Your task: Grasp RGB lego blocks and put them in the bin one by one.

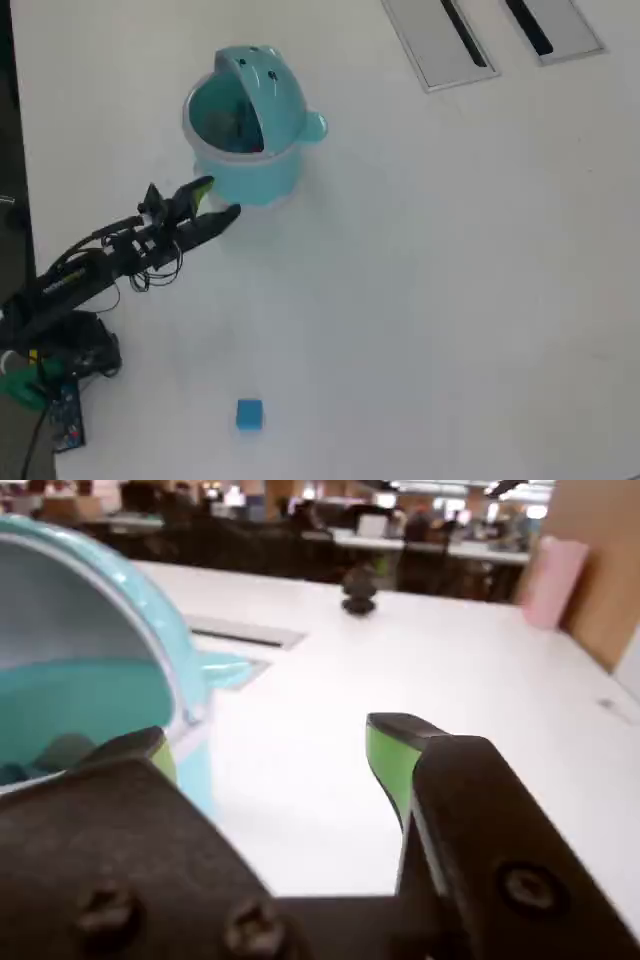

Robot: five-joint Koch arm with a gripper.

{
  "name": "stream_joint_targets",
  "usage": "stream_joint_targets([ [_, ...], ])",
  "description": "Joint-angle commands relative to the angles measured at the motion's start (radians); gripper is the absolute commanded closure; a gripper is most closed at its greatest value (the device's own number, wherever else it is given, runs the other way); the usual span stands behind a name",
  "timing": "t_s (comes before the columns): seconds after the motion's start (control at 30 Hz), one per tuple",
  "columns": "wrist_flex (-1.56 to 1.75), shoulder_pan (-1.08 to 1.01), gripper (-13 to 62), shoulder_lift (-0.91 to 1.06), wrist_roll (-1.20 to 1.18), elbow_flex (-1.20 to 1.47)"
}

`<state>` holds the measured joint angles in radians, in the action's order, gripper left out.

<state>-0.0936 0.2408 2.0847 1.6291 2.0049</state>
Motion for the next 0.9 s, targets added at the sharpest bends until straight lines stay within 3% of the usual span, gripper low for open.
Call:
stream_joint_targets([
  [0.0, 0.003, -0.075, 13.6, 0.037, -0.009, -0.021],
  [0.47, 0.020, -0.319, 14.2, 0.229, -0.037, 0.178],
  [0.63, 0.029, -0.417, 14.3, 0.265, -0.249, 0.192],
  [0.87, 0.107, -0.606, 14.1, 0.267, -0.256, 0.202],
])
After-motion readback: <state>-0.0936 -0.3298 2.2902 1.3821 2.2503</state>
